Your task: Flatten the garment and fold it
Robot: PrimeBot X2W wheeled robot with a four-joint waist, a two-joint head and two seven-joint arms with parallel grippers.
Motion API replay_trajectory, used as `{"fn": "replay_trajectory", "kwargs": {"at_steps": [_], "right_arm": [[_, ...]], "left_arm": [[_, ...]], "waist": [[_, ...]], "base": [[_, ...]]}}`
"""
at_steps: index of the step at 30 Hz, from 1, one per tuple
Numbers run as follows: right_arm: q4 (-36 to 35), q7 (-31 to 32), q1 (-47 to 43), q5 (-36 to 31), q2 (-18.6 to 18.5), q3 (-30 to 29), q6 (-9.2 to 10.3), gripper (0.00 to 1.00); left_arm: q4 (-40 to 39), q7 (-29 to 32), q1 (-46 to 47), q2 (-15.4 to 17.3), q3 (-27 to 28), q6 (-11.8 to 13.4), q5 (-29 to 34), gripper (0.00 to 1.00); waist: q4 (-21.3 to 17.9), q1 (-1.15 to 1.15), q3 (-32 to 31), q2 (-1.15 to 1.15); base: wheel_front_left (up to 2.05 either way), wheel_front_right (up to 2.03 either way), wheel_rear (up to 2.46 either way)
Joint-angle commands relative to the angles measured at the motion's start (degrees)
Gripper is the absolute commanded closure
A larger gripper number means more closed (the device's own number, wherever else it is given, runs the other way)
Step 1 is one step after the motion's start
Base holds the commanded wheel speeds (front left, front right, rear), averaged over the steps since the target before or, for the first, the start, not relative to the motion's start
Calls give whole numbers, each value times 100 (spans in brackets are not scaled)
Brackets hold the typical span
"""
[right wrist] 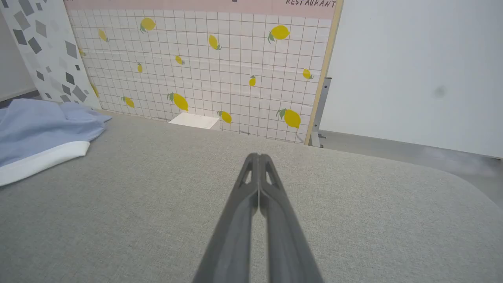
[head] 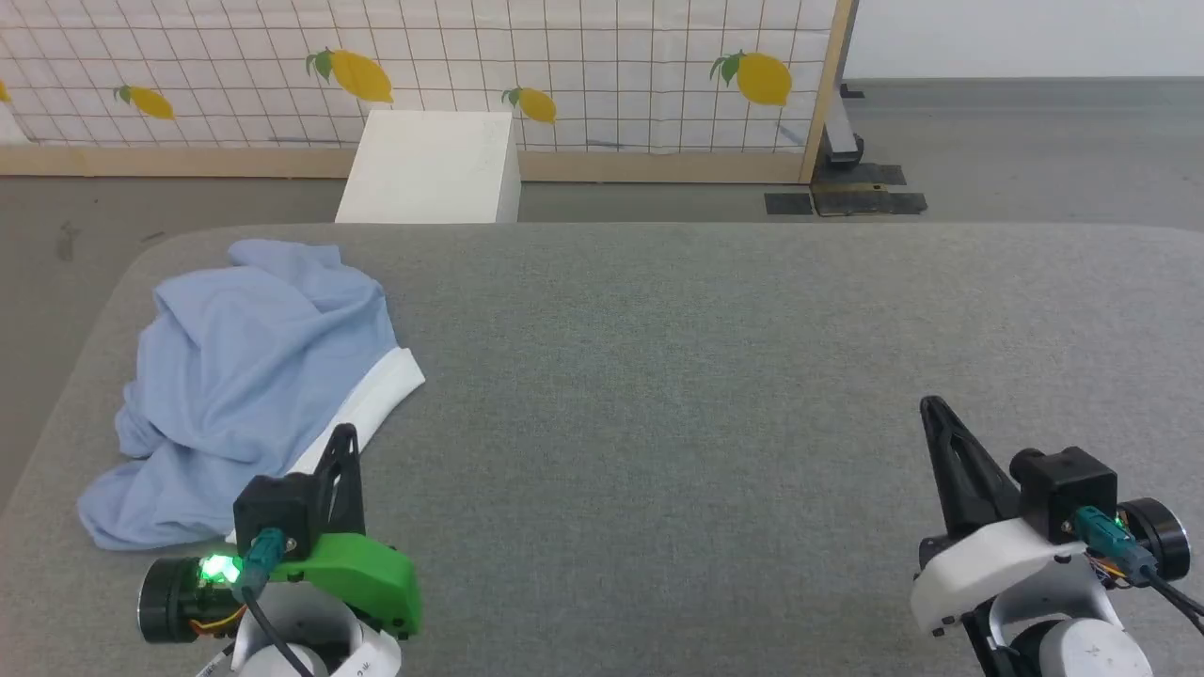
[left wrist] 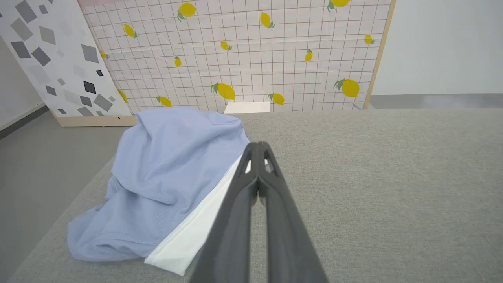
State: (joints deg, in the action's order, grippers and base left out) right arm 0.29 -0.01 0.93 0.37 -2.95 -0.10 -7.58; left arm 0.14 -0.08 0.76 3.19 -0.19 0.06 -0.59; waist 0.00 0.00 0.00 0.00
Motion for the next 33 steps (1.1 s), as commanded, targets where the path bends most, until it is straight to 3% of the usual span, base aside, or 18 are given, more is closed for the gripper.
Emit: {"fn": "replay_trajectory", "kwargs": {"at_steps": [1, 33], "right_arm": [[-29, 1, -93, -37, 7, 10, 9, 100], [-29, 1, -93, -37, 7, 10, 9, 100]], "left_arm": [[-14, 8, -76, -32, 19, -6, 59, 100], [-14, 8, -76, -32, 19, -6, 59, 100]], "waist": [[0, 0, 0, 0], [0, 0, 0, 0]], "base": [[0, 0, 0], [0, 0, 0]]}}
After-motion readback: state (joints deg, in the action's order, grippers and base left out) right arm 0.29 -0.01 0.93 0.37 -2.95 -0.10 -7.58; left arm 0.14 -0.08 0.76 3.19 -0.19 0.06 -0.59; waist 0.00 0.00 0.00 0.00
